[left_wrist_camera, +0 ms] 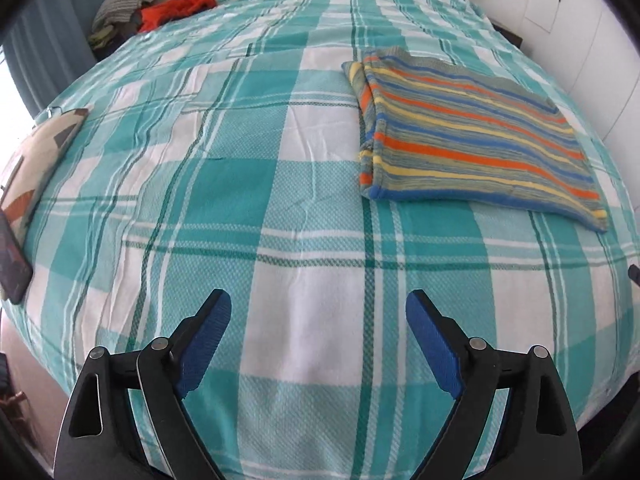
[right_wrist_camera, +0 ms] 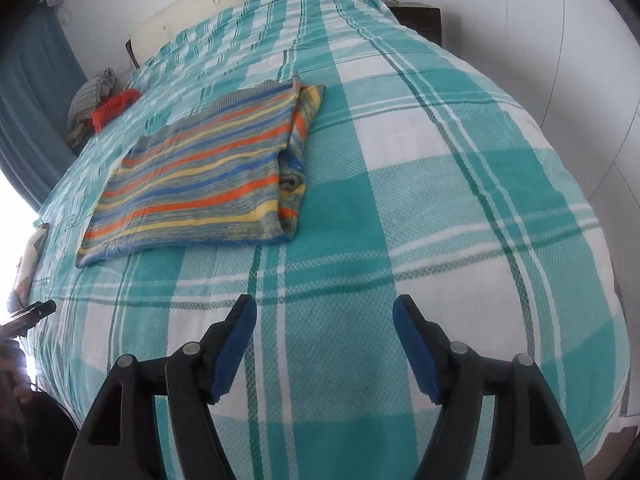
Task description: Fold small clothes
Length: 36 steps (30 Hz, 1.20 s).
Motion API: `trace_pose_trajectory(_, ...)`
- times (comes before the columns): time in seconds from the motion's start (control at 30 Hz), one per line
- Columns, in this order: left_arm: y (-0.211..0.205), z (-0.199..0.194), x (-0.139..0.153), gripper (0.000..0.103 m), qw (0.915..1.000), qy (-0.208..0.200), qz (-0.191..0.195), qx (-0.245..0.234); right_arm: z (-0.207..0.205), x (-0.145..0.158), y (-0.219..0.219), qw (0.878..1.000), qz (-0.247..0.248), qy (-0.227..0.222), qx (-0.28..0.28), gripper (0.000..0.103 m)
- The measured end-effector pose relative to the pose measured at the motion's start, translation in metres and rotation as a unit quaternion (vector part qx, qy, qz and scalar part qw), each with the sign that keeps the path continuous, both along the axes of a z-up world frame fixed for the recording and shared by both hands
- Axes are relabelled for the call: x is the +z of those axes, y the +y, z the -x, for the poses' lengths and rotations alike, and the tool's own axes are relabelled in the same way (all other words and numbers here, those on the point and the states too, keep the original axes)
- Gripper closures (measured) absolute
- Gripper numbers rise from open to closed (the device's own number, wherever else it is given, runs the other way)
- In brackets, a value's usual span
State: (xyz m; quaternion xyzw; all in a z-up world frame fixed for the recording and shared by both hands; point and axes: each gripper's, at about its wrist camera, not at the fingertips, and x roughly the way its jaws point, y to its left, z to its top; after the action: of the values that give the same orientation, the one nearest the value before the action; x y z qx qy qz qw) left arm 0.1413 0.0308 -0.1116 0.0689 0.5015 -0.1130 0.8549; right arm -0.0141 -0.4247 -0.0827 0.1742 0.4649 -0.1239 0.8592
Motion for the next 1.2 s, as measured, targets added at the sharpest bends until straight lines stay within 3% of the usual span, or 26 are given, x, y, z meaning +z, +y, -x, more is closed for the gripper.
trace_pose_trajectory(0.23, -0.006, 0.029, 0.008, 0.011, 0.9999, -0.014, -0.002, 0.004, 0.03, -0.012, 0.036, 0.999, 0.045, 0.003, 0.01, 0.032)
trace_pose_trajectory(0.53, -0.014, 0.035, 0.002, 0.011, 0.9995, -0.031, -0.002, 0.01, 0.041, -0.016, 0.052, 0.996, 0.085, -0.008, 0.013, 0.032)
trace_pose_trajectory(0.67, -0.015, 0.026, -0.019, 0.005, 0.9981, -0.056, 0.016, 0.019, 0.04, -0.025, 0.059, 0.992, 0.124, -0.01, 0.022, 0.022)
trace_pose_trajectory(0.77, -0.015, 0.016, -0.059, 0.0, 0.9992, -0.031, 0.011, 0.022, 0.043, -0.038, 0.062, 0.99, 0.135, -0.015, 0.023, 0.016)
trace_pose_trajectory(0.8, -0.014, 0.019, -0.068, 0.001, 0.9986, -0.048, 0.016, 0.013, 0.045, -0.04, 0.063, 0.99, 0.139, -0.022, 0.019, 0.014)
trace_pose_trajectory(0.83, -0.015, 0.027, -0.071, 0.001, 0.9964, -0.083, 0.012, 0.001, 0.046, -0.043, 0.064, 0.99, 0.14, -0.027, 0.016, 0.01)
trace_pose_trajectory(0.9, -0.021, 0.035, -0.074, 0.001, 0.9939, -0.109, -0.013, -0.009, 0.048, -0.048, 0.064, 0.989, 0.142, -0.037, 0.01, 0.007)
trace_pose_trajectory(1.2, -0.02, 0.035, -0.073, 0.001, 0.9939, -0.109, -0.013, -0.007, 0.047, -0.055, 0.069, 0.984, 0.169, -0.048, 0.007, 0.004)
